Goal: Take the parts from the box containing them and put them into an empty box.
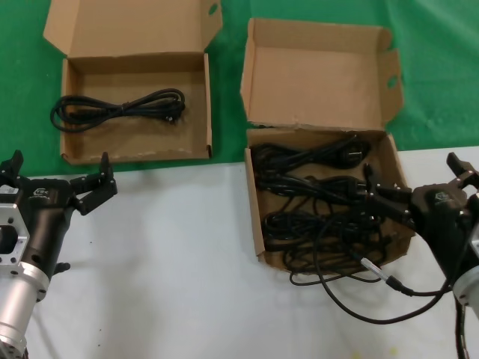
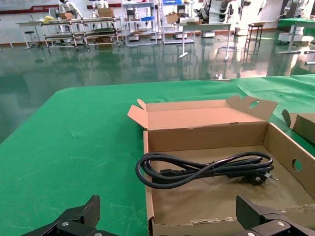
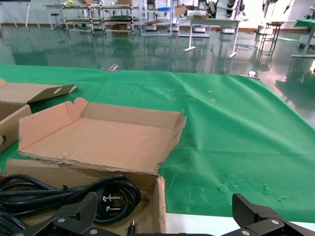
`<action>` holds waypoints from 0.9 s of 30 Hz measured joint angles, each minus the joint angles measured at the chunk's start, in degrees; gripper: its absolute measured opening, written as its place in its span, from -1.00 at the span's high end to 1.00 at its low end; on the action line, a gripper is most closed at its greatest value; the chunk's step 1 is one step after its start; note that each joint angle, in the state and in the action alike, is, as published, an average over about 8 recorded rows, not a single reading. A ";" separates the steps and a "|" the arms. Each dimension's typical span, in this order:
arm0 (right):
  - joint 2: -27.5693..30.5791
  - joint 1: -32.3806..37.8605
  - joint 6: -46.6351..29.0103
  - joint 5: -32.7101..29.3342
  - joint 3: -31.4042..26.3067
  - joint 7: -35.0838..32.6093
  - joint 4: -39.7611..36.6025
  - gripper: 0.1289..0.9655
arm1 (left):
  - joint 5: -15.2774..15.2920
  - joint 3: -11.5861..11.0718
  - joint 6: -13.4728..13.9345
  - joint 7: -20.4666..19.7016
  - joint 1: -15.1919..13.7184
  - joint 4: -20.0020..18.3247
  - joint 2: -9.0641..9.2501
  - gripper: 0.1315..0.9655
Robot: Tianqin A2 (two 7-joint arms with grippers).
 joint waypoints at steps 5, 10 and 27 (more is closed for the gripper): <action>0.00 0.00 0.00 0.00 0.00 0.00 0.00 -1.00 | 0.00 0.00 0.00 0.00 0.00 0.00 0.00 -1.00; 0.00 0.00 0.00 0.00 0.00 0.00 0.00 -1.00 | 0.00 0.00 0.00 0.00 0.00 0.00 0.00 -1.00; 0.00 0.00 0.00 0.00 0.00 0.00 0.00 -1.00 | 0.00 0.00 0.00 0.00 0.00 0.00 0.00 -1.00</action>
